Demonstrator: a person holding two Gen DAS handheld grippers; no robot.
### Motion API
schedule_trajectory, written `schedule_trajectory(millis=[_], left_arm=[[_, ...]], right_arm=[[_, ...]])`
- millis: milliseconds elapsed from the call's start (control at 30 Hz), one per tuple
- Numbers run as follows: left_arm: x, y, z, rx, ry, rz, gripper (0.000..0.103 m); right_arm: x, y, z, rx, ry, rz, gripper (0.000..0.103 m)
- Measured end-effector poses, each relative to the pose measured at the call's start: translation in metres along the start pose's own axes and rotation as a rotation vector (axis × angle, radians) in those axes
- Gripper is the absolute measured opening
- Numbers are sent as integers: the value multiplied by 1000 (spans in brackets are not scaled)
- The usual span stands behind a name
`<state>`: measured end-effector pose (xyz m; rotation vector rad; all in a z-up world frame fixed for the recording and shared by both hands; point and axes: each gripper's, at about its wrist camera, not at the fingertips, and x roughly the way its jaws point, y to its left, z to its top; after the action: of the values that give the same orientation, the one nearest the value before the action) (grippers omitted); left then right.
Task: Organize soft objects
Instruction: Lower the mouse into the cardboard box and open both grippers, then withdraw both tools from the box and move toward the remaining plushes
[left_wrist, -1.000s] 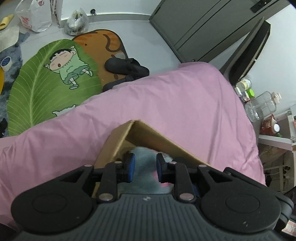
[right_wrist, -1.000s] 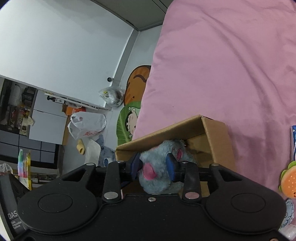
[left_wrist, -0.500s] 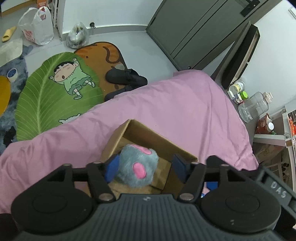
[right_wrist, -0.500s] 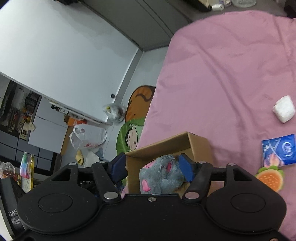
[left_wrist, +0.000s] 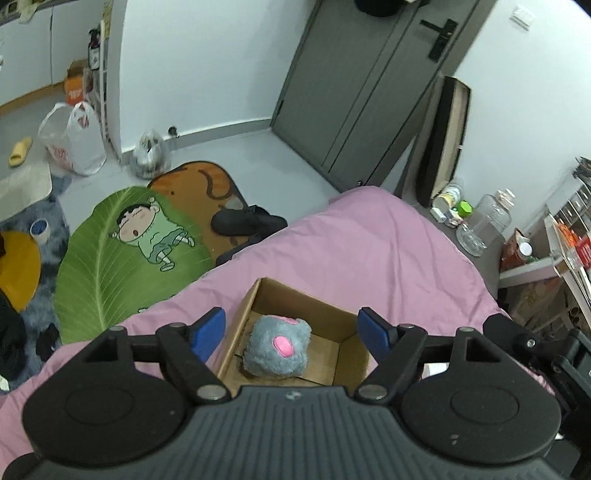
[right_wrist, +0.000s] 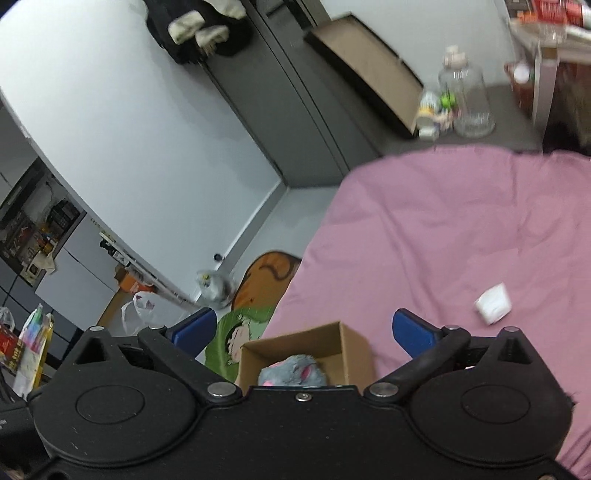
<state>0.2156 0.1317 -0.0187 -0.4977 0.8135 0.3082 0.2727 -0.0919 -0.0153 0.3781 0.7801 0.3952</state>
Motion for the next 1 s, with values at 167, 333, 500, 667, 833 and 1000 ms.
schedule_trajectory(millis=[167, 333, 500, 667, 833, 1000], left_arm=[[-16, -12, -10, 54, -8, -31, 79], [-29, -25, -20, 135, -3, -23, 79], [-41, -31, -34, 184, 2, -39, 79], [-48, -37, -44, 197, 12, -48, 79], [-62, -43, -55, 234, -6, -55, 79], [-75, -46, -68, 248, -15, -66, 79]], right_arm=[[-25, -5, 2, -42, -37, -24, 103], [-48, -11, -4, -88, -78, -45, 103], [-73, -15, -11, -143, -115, -95, 103], [-90, -31, -15, -89, -98, -95, 103], [-101, -41, -27, -64, -57, -105, 103], [-113, -48, -41, -57, -34, -128, 103]])
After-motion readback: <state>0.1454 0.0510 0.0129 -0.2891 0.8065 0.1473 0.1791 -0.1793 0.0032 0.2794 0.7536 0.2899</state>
